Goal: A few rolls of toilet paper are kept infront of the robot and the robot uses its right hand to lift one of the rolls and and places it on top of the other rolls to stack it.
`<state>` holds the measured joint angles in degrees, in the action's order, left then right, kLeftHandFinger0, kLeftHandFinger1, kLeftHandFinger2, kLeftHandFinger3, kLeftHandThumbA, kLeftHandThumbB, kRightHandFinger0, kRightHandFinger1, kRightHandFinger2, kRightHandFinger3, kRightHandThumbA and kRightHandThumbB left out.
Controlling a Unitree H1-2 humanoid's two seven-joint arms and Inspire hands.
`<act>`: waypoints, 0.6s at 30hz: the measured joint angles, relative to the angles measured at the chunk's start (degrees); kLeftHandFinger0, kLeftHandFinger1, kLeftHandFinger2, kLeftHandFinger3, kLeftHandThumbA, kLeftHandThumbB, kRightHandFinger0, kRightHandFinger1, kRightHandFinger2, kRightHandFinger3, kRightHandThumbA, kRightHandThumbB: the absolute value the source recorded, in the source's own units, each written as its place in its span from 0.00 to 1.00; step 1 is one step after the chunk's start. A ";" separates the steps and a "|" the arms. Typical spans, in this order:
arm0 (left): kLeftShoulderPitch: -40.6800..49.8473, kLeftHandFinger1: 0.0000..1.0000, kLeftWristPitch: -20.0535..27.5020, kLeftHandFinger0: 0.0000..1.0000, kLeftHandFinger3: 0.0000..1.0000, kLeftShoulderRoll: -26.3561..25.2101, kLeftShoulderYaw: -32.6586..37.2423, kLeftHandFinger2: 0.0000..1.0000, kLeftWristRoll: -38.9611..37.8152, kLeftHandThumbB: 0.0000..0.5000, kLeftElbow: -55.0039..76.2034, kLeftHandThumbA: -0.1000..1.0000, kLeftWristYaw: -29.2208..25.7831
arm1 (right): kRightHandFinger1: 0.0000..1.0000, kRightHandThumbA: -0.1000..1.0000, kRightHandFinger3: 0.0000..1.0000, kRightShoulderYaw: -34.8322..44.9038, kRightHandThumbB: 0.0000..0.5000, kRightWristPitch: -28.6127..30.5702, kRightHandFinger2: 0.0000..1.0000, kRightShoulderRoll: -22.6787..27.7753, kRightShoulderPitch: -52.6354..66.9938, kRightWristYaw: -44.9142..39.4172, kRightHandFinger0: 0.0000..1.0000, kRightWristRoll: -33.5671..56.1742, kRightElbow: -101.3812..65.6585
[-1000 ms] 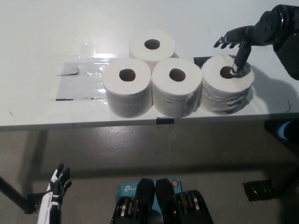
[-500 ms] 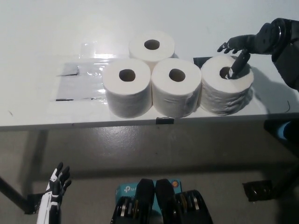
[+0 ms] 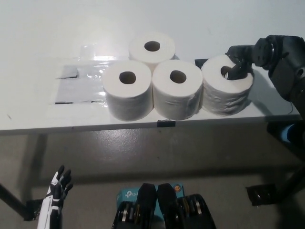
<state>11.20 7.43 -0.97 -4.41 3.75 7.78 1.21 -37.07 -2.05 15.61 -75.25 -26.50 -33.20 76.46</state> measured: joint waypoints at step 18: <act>0.05 1.00 0.08 1.00 1.00 -0.02 -0.44 1.00 -0.77 0.00 0.06 1.00 0.00 | 0.56 0.06 0.89 -1.61 0.16 0.14 0.63 -0.15 0.26 6.07 0.41 -1.87 0.36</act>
<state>11.25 7.51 -0.99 -4.85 2.98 7.84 1.21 -38.68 -1.91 15.46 -74.99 -20.43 -35.07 76.82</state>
